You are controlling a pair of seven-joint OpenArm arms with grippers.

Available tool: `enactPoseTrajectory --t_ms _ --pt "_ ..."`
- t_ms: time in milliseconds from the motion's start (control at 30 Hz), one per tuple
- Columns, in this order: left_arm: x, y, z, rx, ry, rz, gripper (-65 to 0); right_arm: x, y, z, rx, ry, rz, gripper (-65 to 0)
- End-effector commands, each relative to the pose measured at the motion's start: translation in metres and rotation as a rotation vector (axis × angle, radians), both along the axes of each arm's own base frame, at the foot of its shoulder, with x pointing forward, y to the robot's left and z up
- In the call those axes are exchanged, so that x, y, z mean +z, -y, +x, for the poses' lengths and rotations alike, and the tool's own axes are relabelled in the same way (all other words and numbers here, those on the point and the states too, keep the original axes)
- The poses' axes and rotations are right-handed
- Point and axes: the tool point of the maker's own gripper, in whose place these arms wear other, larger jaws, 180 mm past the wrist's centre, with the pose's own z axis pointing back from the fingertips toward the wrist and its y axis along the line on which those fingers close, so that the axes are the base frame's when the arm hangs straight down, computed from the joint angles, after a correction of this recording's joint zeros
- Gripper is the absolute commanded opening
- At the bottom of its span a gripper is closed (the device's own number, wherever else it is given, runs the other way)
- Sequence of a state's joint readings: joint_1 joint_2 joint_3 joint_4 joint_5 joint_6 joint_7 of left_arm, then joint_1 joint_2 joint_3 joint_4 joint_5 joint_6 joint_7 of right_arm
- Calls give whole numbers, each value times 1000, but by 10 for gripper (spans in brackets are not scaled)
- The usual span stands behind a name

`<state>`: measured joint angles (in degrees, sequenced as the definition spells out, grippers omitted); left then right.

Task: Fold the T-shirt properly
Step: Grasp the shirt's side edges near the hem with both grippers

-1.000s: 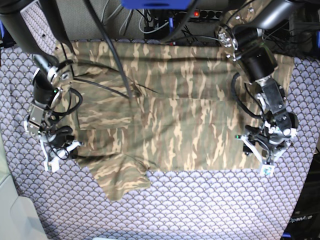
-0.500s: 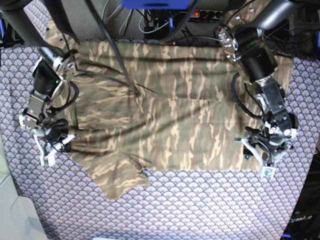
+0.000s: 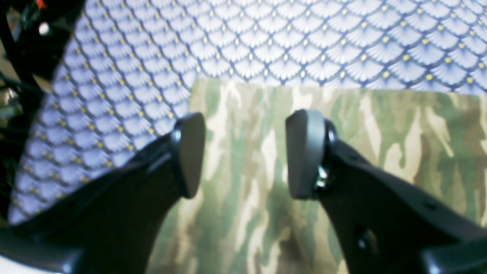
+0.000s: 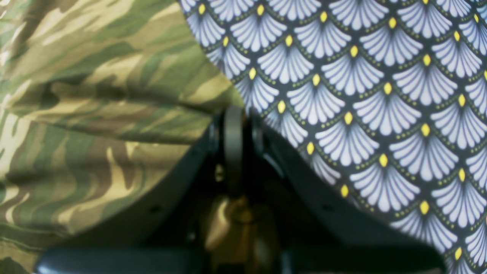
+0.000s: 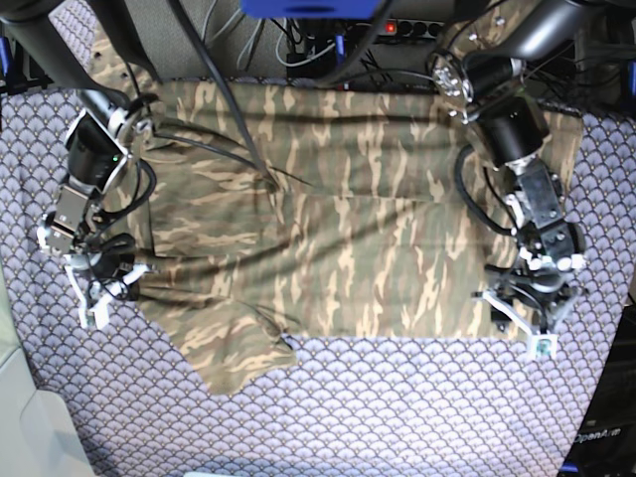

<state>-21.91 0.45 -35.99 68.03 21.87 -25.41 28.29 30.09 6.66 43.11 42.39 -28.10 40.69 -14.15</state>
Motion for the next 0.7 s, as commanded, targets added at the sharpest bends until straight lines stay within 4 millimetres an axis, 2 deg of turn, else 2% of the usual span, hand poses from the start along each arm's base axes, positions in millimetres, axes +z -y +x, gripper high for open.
enactPoseTrajectory --t_ms 0,133,200,367,467,533,667 --pt "19 -3 17 4 56 -1 -301 10 15 5 -17 5 -39 -650" --pt "5 -11 26 30 40 -31 -228 10 15 5 -16 4 -41 -650" --pt "2 -12 29 33 44 -40 -224 10 15 5 -15 4 -41 -650" --pt "17 -9 43 24 95 -48 -224 2 15 -3 -15 -13 -41 -650" --pt "15 -9 48 20 86 -54 -224 2 15 -3 -15 -14 -41 -650" --pt "16 -13 54 57 98 -61 -224 2 15 -3 -15 -14 -41 -650" --pt "10 -40 53 124 95 -42 -224 2 15 -3 -15 -14 -41 -650"
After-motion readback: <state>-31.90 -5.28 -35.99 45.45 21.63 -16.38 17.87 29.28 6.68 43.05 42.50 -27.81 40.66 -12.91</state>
